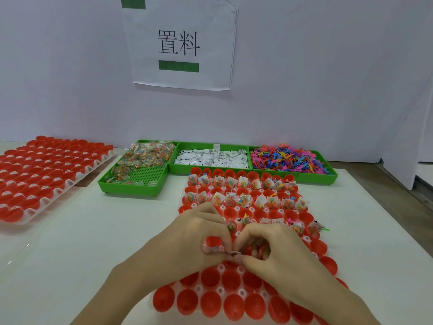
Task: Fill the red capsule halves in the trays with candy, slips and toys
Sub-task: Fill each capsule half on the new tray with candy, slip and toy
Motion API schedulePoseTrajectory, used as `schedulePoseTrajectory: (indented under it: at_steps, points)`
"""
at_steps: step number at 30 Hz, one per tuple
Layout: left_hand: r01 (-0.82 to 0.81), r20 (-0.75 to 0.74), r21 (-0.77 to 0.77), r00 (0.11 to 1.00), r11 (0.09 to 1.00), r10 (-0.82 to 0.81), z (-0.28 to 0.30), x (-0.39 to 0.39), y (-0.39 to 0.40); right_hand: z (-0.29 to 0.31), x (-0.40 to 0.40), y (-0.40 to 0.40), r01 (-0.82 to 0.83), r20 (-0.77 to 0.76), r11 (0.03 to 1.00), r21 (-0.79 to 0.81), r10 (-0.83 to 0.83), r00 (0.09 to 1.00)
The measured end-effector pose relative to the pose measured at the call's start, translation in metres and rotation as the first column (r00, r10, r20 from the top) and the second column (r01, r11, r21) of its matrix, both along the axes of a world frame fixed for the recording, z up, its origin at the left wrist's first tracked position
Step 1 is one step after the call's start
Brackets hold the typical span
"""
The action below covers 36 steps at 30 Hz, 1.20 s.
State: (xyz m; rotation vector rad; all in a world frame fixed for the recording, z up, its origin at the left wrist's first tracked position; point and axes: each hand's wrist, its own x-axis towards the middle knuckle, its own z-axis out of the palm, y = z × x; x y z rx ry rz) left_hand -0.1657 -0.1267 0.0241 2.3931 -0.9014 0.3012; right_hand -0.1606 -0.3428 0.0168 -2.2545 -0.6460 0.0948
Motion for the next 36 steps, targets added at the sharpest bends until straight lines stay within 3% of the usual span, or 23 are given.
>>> schedulePoseTrajectory:
  at_steps: [10, 19, 30, 36]
  points:
    - [0.001, -0.039, 0.063, 0.999, 0.998, 0.001, 0.0, -0.001, 0.003, -0.006, 0.0, 0.003, 0.02, 0.124, 0.999, -0.049, -0.014, 0.992]
    - [0.026, -0.036, 0.071, 0.999, 0.997, -0.024, -0.002, -0.003, 0.005, -0.012, 0.003, 0.007, 0.031, 0.073, 0.999, -0.024, -0.029, 0.997]
    - [0.013, -0.149, -0.067, 0.989, 0.998, -0.022, 0.004, 0.003, 0.013, 0.0, 0.007, -0.005, 0.038, 0.042, 0.999, 0.02, -0.039, 0.998]
    - [-0.185, -0.077, -0.263, 0.982, 0.947, 0.171, 0.009, 0.013, 0.033, 0.022, 0.02, -0.031, 0.188, -0.007, 0.949, 0.252, -0.192, 0.981]
